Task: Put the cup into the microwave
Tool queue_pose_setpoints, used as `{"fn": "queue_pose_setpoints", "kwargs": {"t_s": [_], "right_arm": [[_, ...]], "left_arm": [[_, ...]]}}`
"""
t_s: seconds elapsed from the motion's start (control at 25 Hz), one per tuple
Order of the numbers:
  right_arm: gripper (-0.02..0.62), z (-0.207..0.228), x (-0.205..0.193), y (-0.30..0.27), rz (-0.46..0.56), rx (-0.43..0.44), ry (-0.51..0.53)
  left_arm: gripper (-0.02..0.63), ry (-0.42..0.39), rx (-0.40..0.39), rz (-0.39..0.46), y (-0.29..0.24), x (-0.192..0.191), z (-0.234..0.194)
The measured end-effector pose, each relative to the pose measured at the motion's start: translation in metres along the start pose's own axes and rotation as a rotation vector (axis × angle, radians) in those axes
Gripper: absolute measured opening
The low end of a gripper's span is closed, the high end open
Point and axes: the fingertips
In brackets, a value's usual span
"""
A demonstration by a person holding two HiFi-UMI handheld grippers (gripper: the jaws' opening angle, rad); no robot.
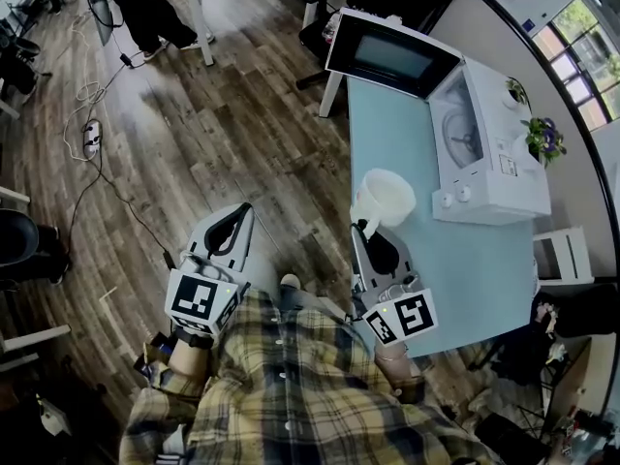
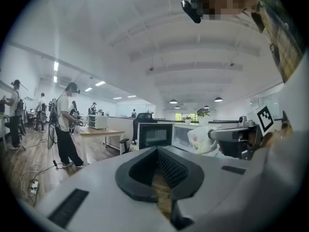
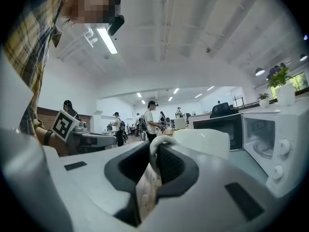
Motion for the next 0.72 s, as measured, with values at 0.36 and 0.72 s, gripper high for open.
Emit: {"fn": "queue_pose_setpoints", "kwargs": {"t_s": [0.36,0.72], "right_arm": [[0.049,0.001,0.000,-0.032,-0.009,-0.003,-0.026],[0.049,0.019,0.008,-0.129,-0.012,-0.065,0.011]], "left_arm": [[-0.006,-0.005,0.001,-0.001,-0.015,0.003,-0.026],[-0.006,-0.024,-0.063,0.019,-0.079,0.028,-0.115]]}}
Point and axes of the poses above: the fingertips, and each gripper's own axes: y backward along the fingers, z to its right, x out of its top, and after that the axes turned 12 degrees about -x, right-handed
